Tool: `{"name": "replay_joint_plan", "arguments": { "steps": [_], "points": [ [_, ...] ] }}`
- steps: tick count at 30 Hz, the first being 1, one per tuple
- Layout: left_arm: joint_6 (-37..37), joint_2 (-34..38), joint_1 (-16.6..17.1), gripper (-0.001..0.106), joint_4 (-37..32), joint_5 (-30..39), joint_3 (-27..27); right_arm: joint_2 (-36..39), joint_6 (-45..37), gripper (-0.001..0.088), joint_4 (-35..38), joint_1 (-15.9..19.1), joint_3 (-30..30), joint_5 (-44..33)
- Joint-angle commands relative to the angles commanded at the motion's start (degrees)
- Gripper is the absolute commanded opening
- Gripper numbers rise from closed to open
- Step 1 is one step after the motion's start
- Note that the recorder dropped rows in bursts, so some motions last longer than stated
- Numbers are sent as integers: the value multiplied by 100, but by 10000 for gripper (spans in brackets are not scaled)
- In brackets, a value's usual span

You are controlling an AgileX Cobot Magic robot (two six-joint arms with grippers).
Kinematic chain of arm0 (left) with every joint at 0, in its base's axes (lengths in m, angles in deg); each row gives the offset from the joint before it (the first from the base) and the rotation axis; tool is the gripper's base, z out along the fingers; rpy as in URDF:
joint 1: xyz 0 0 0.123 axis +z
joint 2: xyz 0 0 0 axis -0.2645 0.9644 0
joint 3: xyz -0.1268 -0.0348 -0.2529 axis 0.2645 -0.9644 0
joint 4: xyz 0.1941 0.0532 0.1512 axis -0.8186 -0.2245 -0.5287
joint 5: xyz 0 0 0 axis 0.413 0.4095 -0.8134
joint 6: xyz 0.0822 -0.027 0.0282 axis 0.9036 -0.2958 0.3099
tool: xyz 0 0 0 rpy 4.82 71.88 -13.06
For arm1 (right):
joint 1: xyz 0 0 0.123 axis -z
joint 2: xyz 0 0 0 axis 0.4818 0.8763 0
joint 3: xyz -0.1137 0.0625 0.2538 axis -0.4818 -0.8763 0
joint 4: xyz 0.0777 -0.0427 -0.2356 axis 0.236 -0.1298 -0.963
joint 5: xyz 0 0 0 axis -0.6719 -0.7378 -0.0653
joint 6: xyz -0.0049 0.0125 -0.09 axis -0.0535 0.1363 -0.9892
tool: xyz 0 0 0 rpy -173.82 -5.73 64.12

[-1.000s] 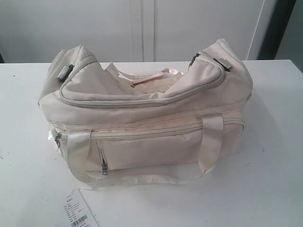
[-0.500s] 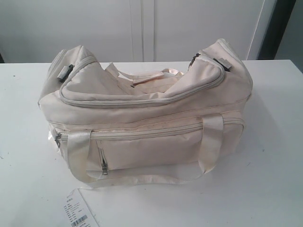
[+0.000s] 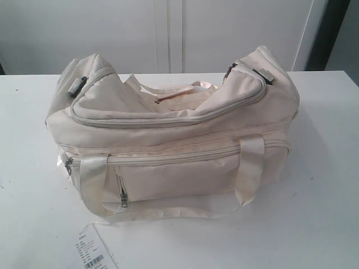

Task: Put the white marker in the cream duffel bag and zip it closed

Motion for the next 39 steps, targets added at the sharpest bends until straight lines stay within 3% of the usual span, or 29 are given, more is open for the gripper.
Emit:
{"name": "replay_joint_plan", "arguments": {
  "steps": [39],
  "points": [
    [0,0,0,0,0,-106,0,0,5,0,0,0,0,0]
  ]
}}
